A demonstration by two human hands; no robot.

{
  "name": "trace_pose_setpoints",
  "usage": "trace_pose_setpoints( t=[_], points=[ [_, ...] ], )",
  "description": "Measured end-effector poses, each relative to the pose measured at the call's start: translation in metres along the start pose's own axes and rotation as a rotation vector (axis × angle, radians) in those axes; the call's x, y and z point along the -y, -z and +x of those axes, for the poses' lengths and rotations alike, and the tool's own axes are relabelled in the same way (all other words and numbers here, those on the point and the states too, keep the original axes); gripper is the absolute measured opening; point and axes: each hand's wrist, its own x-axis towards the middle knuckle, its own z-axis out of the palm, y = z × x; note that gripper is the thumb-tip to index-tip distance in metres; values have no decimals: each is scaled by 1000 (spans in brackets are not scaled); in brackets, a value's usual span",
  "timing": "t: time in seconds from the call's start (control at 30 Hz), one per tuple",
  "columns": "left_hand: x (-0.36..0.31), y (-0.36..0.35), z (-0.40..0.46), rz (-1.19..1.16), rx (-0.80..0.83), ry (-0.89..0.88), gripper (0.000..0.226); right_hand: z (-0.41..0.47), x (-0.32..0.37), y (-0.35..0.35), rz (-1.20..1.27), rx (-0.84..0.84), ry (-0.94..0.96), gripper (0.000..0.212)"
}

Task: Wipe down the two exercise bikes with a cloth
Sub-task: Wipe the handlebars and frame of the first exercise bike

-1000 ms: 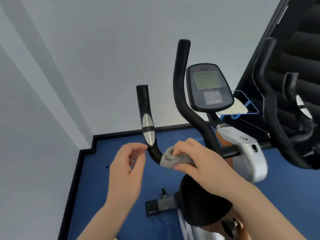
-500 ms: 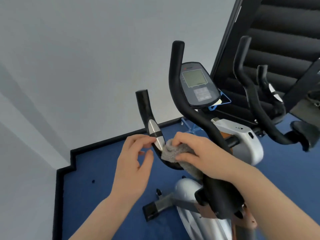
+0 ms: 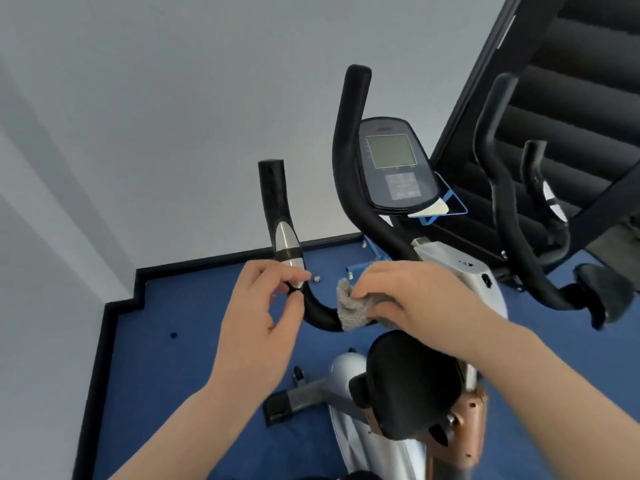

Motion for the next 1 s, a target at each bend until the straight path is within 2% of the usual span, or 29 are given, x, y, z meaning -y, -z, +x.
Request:
trace_pose_setpoints(
  t=[0.07,0.13,0.23,0.4,0.5,0.6,0.7,0.77,0.87,1.0],
  points=[
    [-11,-11,-10,15,-15,-31,32,4,0,-2,-2,33,111,20],
    [-21,-20,-21,29,7,-44,30,3,-14,9,2,69,143,24],
    [-34,-33,-35,37,45,32,29,0,-35,15,-105,72,223,29],
    [-50,-60,-55,52,-8,131,19,9,-35,10,19,157,383,31],
    [-53,-71,-63,122,-70,165,21,14,-54,25,-8,197,431,20],
    [-54,-83,-71,98,-183,218,20,13,-52,9,-25,99,495,13],
    [-53,-90,-76,83,-249,275,15,13,-43,-8,116,-33,478,16],
    [-53,-87,-76,118,-235,273,13,14,-51,-3,121,-17,445,20],
    [-51,-82,-72,88,-229,284,14,10,-66,3,38,0,504,25],
    [-50,-82,-64,93,-242,340,15,18,-49,-13,102,-45,496,22]
  ],
)
